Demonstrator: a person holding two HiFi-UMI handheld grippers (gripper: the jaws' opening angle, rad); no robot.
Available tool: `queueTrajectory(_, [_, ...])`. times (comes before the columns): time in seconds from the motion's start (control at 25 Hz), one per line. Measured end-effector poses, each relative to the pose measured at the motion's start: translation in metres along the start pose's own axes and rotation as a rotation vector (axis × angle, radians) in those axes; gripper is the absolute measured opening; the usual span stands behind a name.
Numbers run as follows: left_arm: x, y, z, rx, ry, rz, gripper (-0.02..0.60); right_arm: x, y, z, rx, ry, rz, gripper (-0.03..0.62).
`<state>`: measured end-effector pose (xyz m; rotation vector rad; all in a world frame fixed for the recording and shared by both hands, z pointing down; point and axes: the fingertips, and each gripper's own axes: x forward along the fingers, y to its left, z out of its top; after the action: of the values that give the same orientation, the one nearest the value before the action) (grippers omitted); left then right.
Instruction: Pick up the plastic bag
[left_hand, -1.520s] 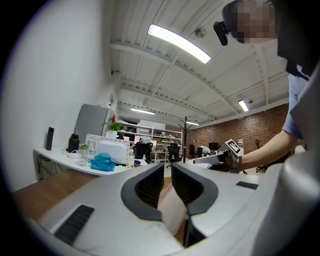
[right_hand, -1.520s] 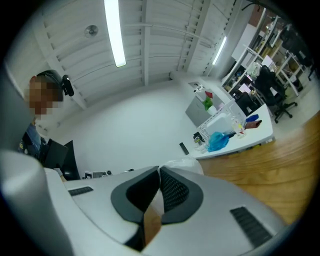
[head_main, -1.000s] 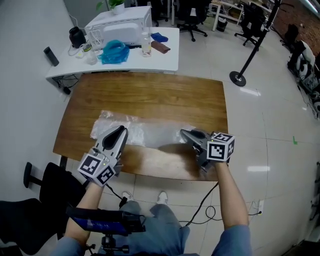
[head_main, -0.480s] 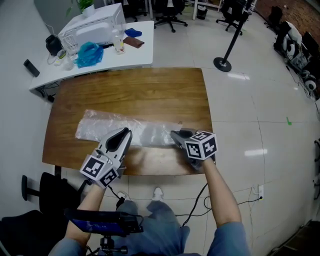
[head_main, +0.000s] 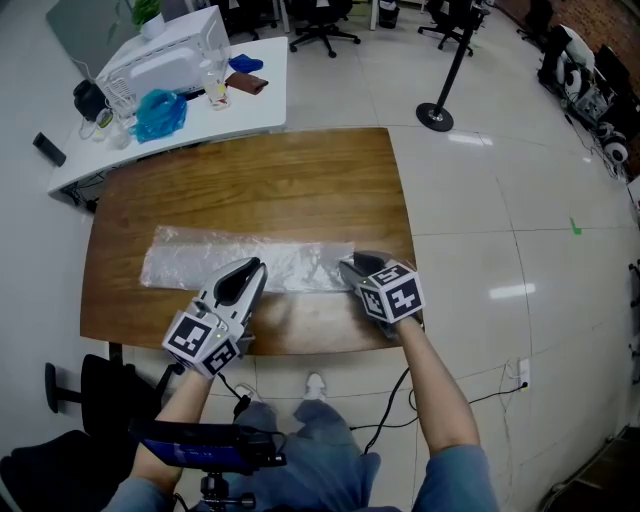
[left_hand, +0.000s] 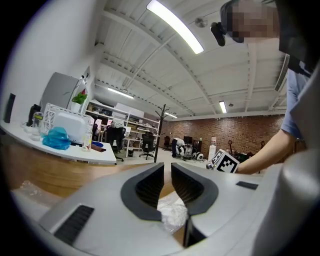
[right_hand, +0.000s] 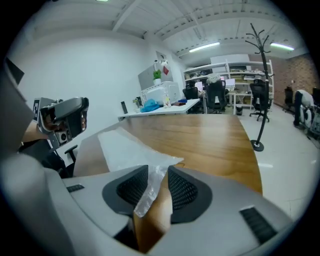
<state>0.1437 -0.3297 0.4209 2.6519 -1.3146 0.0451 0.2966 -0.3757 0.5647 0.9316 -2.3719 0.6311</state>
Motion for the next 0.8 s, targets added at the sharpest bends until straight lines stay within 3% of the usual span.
queueTrajectory(0.08, [0.002,0.002,-0.002,0.0,0.008,0.001,0.06,-0.001,-0.009,-0.003,0.011,0.001,-0.028,0.197])
queueTrajectory(0.32, [0.004,0.009,-0.004,0.015,0.02,0.005,0.06,-0.01,-0.027,0.005,0.016,-0.062,-0.092,0.202])
queueTrajectory(0.48, [-0.004,0.023,0.0,0.082,0.052,0.04,0.021,-0.013,-0.013,0.024,-0.015,-0.125,-0.079,0.201])
queueTrajectory(0.68, [-0.023,0.058,-0.015,0.225,0.21,0.048,0.017,0.011,0.054,0.057,-0.103,-0.182,0.019,0.143])
queueTrajectory(0.8, [-0.042,0.101,-0.038,0.301,0.345,0.116,0.015,0.035,0.083,0.06,-0.106,-0.156,0.032,0.052])
